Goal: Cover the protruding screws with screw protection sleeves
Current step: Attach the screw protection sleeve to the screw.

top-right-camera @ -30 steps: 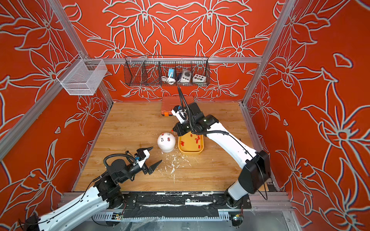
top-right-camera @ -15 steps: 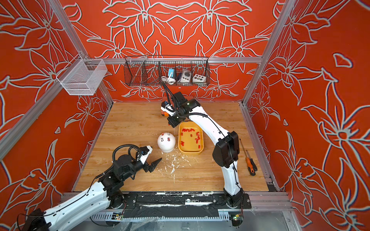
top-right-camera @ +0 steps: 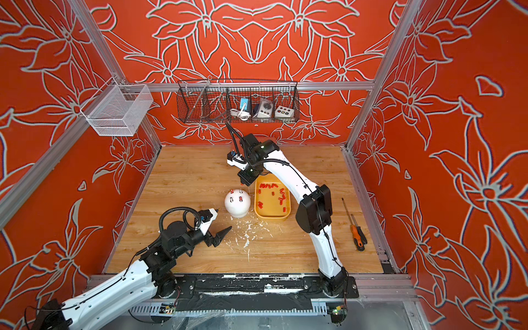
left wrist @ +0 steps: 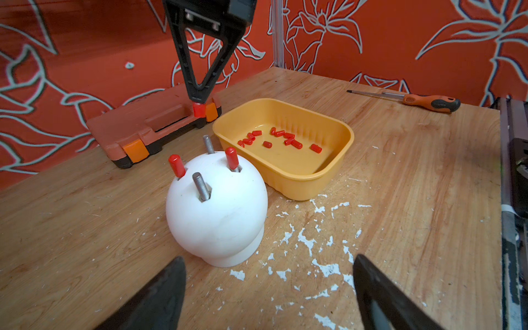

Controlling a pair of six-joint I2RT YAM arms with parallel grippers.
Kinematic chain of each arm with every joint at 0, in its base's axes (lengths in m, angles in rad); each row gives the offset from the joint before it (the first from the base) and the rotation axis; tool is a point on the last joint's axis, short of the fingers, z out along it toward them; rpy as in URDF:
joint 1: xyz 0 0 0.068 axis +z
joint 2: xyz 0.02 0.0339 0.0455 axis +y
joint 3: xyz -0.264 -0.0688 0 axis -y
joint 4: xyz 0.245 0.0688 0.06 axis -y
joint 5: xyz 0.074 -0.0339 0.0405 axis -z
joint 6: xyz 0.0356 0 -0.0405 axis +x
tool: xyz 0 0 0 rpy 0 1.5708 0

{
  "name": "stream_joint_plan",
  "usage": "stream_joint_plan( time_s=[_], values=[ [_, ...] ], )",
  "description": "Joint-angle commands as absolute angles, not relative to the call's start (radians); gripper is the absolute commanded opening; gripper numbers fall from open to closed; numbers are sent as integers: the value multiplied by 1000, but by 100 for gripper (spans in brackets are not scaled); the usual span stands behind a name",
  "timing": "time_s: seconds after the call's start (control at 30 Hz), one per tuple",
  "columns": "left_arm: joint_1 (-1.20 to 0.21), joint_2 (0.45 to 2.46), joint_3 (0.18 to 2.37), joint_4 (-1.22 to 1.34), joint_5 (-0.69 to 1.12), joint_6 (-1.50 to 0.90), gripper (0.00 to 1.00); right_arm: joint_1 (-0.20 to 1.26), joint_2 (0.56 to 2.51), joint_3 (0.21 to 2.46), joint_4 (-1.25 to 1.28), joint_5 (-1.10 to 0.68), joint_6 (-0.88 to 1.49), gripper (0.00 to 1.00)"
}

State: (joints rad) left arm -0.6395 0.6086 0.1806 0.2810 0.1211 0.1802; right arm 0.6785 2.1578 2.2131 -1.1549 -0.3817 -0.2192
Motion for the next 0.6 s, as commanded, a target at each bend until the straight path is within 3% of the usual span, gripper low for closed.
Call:
stream_joint_plan(
  time_s=[0.0, 0.57],
  values=[
    [-634, 599, 185, 298, 123, 182, 89, 687, 2196, 2254, -1180, -359, -225, 0],
    [-634, 602, 183, 304, 115, 187, 89, 687, 2172, 2242, -1163, -365, -202, 0]
  ],
)
